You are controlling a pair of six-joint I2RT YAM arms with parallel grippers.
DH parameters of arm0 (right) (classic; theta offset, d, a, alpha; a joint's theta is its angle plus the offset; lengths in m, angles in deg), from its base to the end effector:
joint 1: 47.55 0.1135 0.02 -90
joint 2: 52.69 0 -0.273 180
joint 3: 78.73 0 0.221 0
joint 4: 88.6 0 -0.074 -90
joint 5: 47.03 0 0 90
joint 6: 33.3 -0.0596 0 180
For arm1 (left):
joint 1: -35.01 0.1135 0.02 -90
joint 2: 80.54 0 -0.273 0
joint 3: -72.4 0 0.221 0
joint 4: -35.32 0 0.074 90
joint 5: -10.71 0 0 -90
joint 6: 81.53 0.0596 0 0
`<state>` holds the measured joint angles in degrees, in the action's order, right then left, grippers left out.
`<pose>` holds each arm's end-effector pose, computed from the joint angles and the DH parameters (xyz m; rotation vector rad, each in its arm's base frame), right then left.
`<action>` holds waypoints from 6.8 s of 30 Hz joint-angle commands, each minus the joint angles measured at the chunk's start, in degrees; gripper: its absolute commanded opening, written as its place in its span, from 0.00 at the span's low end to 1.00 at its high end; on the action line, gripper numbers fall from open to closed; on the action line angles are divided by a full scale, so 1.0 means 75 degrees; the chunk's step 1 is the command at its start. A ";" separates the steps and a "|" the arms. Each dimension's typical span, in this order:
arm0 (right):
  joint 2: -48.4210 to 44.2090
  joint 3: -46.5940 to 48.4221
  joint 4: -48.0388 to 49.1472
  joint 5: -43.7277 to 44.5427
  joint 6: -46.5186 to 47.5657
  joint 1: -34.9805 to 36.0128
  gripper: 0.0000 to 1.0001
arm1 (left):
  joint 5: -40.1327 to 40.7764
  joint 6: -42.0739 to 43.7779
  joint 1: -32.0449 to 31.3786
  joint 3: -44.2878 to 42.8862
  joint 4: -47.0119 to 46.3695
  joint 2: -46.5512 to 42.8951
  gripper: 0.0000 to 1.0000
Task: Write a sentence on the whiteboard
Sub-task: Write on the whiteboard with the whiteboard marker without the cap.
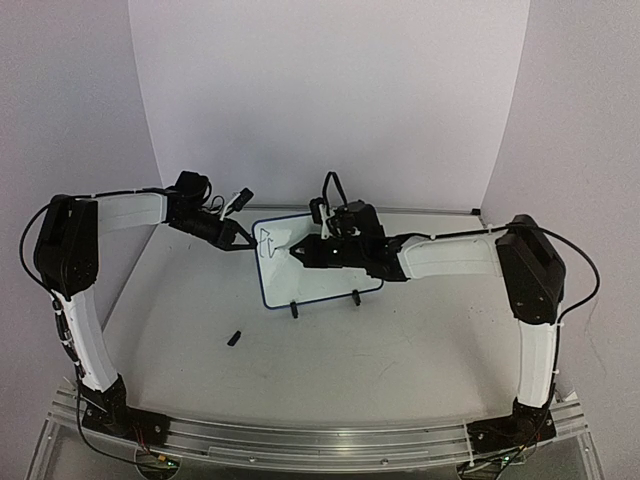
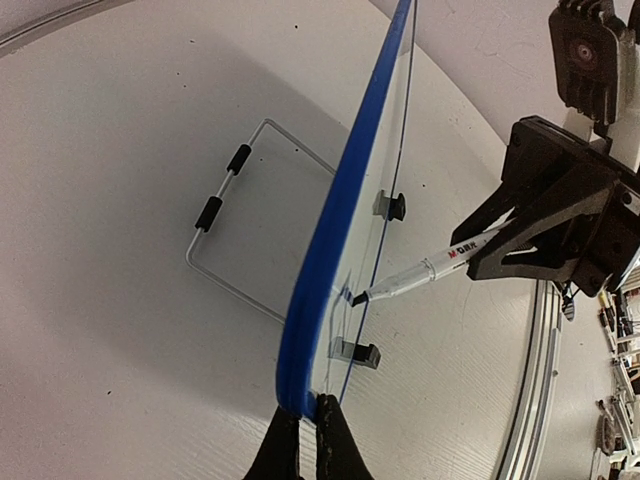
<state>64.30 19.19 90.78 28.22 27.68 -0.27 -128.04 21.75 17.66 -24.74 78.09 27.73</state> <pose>0.3123 0.3605 0.2402 -0.5139 2.0103 1.1093 0.3581 -0.1588 0.2385 0.9497 2.1621 -1.0848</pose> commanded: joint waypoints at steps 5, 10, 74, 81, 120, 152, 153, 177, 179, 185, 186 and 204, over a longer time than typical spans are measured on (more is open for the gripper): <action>-0.0053 0.0589 0.0032 0.0252 0.0071 -0.0065 0.00 | 0.0351 0.0340 -0.0091 -0.0176 0.0136 -0.0272 0.00; 0.0092 0.0790 0.0022 0.0142 0.0052 -0.0070 0.00 | 0.0342 0.0349 -0.0091 -0.0188 0.0140 -0.0257 0.00; -0.0106 0.0019 0.0208 -0.0288 -0.0361 -0.0364 0.00 | 0.0378 0.0365 -0.0123 -0.0194 0.0173 -0.0323 0.00; -0.0037 0.0061 0.0098 -0.0325 -0.0372 -0.0345 0.00 | 0.0392 0.0374 -0.0135 -0.0187 0.0181 -0.0315 0.00; -0.0446 -0.0864 0.0220 0.0067 -0.0500 -0.0271 0.00 | 0.0418 0.0396 -0.0152 -0.0188 0.0194 -0.0327 0.00; -0.2215 -0.1610 0.0935 -0.0393 -0.0379 -0.0125 0.00 | 0.0487 0.0410 -0.0149 -0.0166 0.0202 -0.0397 0.00; -0.2286 -0.1627 0.0799 -0.0293 -0.0303 -0.0129 0.00 | 0.0483 0.0412 -0.0148 -0.0164 0.0203 -0.0400 0.00; -0.1437 -0.0698 -0.0070 -0.0883 0.0358 -0.0588 0.00 | 0.0620 0.0434 -0.0196 -0.0125 0.0212 -0.0423 0.00; -0.1338 -0.0609 -0.0084 -0.0849 0.0372 -0.0584 0.00 | 0.0628 0.0433 -0.0197 -0.0129 0.0213 -0.0418 0.00; -0.1157 -0.0407 -0.0158 -0.0660 0.0446 -0.0562 0.00 | 0.0653 0.0445 -0.0219 -0.0151 0.0229 -0.0461 0.00; -0.1122 -0.0386 -0.0156 -0.0654 0.0453 -0.0558 0.00 | 0.0659 0.0454 -0.0223 -0.0144 0.0230 -0.0477 0.00; -0.0710 -0.0033 -0.0290 -0.0209 0.0377 -0.0514 0.00 | 0.0736 0.0499 -0.0220 -0.0131 0.0284 -0.0502 0.00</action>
<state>57.97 16.42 88.35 24.47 30.68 -4.49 -125.52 22.30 16.28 -24.74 79.38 26.35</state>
